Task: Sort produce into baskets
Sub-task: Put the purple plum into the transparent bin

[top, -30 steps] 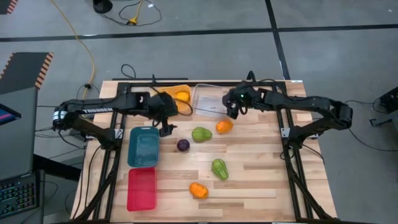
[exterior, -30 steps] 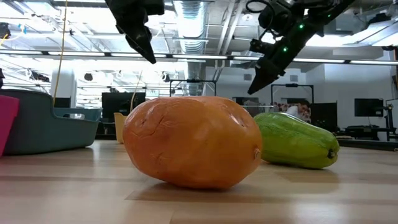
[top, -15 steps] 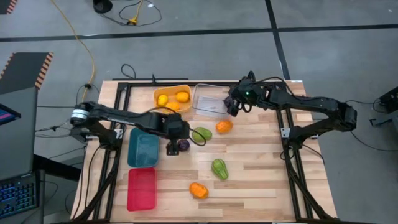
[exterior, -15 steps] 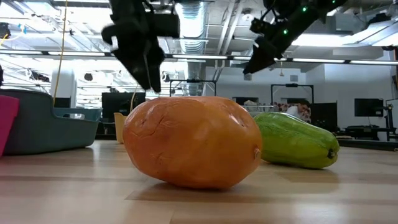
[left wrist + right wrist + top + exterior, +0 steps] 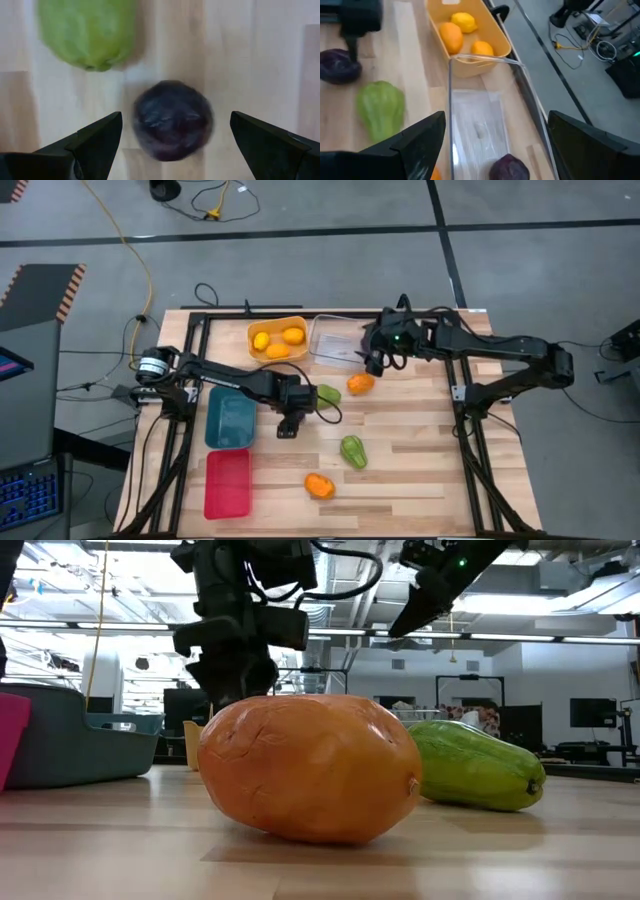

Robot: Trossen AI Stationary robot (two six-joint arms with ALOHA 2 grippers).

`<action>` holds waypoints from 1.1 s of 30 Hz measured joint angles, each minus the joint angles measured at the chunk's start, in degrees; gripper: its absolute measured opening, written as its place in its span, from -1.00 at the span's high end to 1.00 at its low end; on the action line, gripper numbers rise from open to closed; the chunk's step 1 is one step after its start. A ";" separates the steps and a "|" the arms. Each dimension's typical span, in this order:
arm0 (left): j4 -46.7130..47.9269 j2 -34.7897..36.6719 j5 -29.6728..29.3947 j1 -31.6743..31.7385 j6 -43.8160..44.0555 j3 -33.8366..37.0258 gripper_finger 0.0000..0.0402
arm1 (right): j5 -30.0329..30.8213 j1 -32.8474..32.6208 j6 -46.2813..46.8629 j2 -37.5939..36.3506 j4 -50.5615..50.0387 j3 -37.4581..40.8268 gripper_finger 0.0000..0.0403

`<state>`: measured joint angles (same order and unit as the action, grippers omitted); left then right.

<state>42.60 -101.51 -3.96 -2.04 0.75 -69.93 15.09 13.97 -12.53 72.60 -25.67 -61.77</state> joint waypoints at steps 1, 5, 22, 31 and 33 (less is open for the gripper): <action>-0.18 0.01 -0.95 0.02 0.06 0.00 -0.79 | 0.00 -0.53 0.00 0.00 -0.47 -0.34 -0.87; -0.04 0.04 -2.50 0.05 0.20 0.00 -0.79 | 0.00 -3.06 0.00 -0.02 -0.92 -1.50 -0.87; -6.91 0.09 -2.34 0.02 1.63 6.47 -0.79 | 0.00 -14.17 0.28 0.00 -1.72 -4.40 -0.87; -7.66 0.09 -2.48 0.04 1.12 6.47 -0.50 | -0.02 -20.17 10.51 0.00 -8.99 -4.40 -0.87; -7.67 0.09 -2.48 0.04 1.31 6.47 -0.38 | -0.04 -21.52 13.13 0.00 -10.79 -4.40 -0.87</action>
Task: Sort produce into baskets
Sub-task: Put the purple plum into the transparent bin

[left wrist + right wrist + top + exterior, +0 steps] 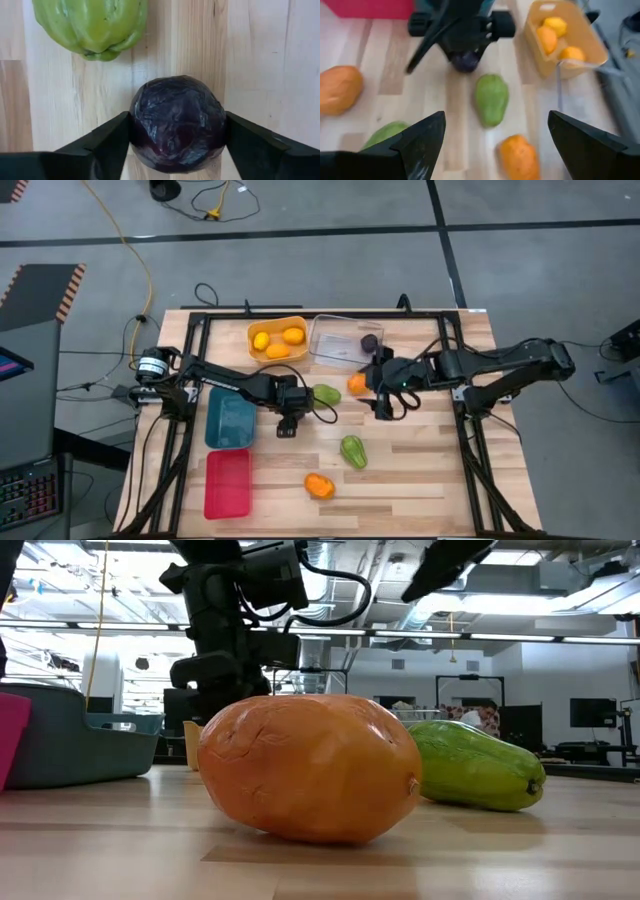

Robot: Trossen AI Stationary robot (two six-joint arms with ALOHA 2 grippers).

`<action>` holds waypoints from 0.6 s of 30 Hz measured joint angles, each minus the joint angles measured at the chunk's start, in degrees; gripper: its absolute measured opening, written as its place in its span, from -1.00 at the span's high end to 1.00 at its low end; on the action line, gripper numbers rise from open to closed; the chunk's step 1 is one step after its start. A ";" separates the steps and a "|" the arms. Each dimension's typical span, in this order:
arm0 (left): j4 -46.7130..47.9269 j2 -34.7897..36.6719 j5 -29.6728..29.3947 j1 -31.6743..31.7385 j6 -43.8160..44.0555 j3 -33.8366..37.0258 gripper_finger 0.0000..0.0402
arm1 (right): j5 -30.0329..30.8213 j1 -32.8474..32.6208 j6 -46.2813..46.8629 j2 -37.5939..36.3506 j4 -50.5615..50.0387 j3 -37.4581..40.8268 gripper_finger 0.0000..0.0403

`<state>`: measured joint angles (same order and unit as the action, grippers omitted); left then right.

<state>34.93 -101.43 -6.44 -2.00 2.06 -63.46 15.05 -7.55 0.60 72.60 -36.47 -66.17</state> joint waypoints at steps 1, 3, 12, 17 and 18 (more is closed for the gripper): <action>-0.01 0.00 0.02 0.00 0.03 0.00 -0.33 | -0.02 -0.70 1.41 0.00 -0.69 0.00 -0.87; 0.15 0.00 0.02 0.00 0.21 -0.15 -0.25 | -0.01 -1.98 4.30 0.02 -2.00 0.00 -0.87; 0.68 0.31 4.55 0.07 -1.48 -8.70 -0.27 | -0.02 -6.72 17.94 0.28 -4.11 0.00 -0.87; 0.63 0.31 2.77 1.29 -7.26 -16.88 -0.27 | -0.04 -9.12 20.97 0.28 -4.09 0.00 -0.87; 0.62 0.32 1.72 1.84 -8.61 -18.45 -0.27 | -0.04 -9.52 21.24 0.28 -4.09 0.00 -0.87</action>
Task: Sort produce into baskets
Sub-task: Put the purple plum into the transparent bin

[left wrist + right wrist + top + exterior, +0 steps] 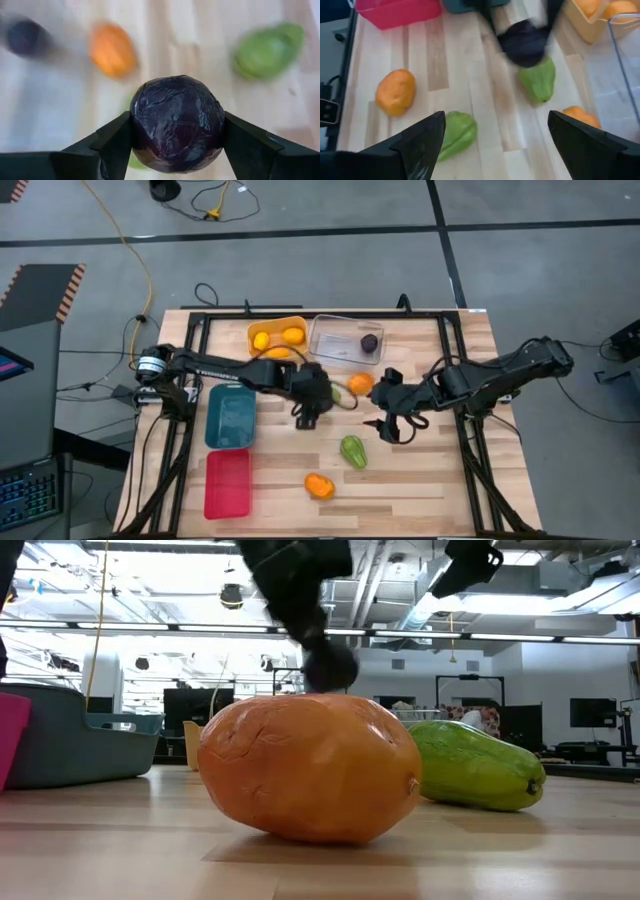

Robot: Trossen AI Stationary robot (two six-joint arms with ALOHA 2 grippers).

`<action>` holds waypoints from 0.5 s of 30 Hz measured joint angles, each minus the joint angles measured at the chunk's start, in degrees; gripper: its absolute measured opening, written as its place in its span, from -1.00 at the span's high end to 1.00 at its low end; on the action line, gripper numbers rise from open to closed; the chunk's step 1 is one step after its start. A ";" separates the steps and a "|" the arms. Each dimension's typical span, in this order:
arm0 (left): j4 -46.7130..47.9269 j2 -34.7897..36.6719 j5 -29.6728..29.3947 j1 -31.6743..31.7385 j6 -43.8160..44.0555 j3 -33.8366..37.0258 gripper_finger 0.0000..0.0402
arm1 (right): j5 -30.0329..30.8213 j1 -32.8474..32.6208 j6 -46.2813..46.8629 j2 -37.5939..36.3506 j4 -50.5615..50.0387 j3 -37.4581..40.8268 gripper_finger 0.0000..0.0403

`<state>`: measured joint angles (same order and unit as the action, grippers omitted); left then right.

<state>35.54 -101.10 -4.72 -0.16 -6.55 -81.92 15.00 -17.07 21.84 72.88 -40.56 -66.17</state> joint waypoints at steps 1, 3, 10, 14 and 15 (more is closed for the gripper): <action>-0.08 0.02 -1.37 0.60 -1.32 -1.47 -0.27 | 0.00 -0.46 0.48 0.00 0.00 0.00 -0.87; -0.25 0.03 -3.98 2.09 -3.82 -4.08 -0.28 | 0.00 -1.24 0.86 0.00 0.02 0.00 -0.87; -4.05 0.11 -5.30 10.54 -8.71 -9.30 -0.28 | 0.00 -3.00 1.00 0.04 0.07 0.02 -0.87; -8.03 -0.02 -3.25 15.50 -9.27 -9.37 -0.28 | -0.02 -3.20 4.96 0.84 0.14 0.02 -0.87; -8.59 -0.06 -3.18 16.57 -8.79 -9.37 -0.28 | 0.01 -3.20 6.03 1.34 0.42 0.02 -0.87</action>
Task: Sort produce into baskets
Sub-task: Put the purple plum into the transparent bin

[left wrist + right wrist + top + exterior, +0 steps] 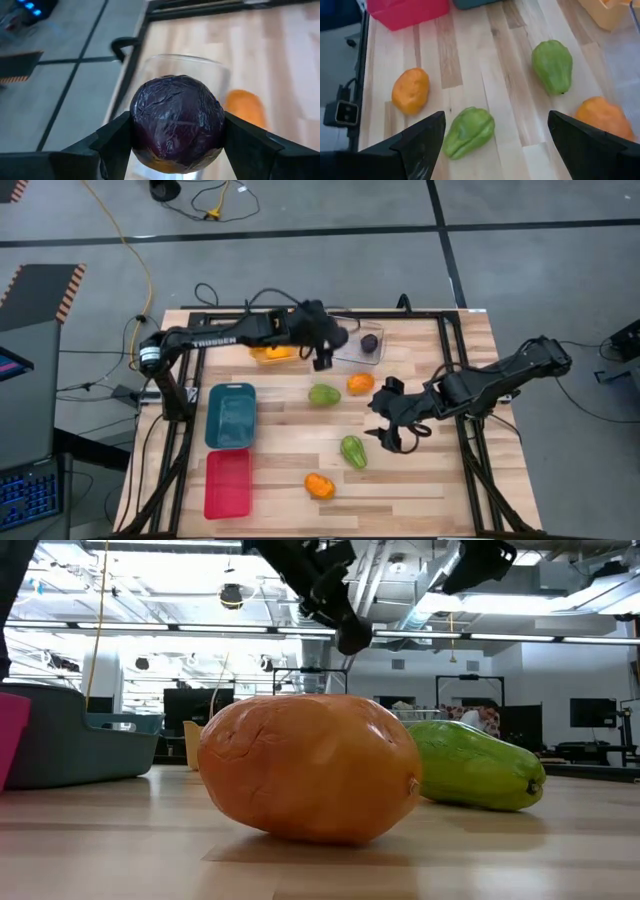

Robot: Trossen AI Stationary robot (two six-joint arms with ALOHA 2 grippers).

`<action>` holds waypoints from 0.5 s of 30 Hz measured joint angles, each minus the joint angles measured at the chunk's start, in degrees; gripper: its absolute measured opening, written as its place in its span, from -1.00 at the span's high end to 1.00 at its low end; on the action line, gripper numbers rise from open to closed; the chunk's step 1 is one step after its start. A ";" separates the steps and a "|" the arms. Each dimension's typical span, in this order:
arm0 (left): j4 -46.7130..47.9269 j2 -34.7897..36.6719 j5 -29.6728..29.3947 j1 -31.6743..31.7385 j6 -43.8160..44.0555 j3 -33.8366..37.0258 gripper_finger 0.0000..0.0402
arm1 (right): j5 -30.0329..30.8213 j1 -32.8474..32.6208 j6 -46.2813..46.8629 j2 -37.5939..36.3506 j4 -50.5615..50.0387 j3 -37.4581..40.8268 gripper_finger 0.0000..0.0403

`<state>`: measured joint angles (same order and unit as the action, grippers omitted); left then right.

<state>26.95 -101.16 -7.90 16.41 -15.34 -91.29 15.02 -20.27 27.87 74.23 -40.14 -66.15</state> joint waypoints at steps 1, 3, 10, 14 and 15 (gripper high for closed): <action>-0.16 -0.08 -0.02 1.03 0.43 0.00 -0.28 | 0.01 0.00 0.88 0.17 0.08 0.00 -0.87; -0.21 -0.16 -0.03 2.60 1.22 0.00 -0.28 | -0.03 0.01 2.22 0.82 -0.33 0.02 -0.87; -0.88 -0.16 0.01 4.74 1.30 0.00 -0.44 | -0.03 0.15 2.60 5.11 1.95 0.02 -0.88; -1.13 -0.16 0.00 4.69 1.31 0.00 -0.59 | -0.08 0.15 2.59 8.51 3.39 0.02 -0.87; -1.27 -0.16 -0.04 4.66 1.33 0.00 -0.62 | -0.08 0.15 2.60 9.47 3.44 0.02 -0.87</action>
<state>25.68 -101.32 -7.94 21.06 -14.01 -91.29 14.94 -20.12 30.46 83.69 -36.70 -66.13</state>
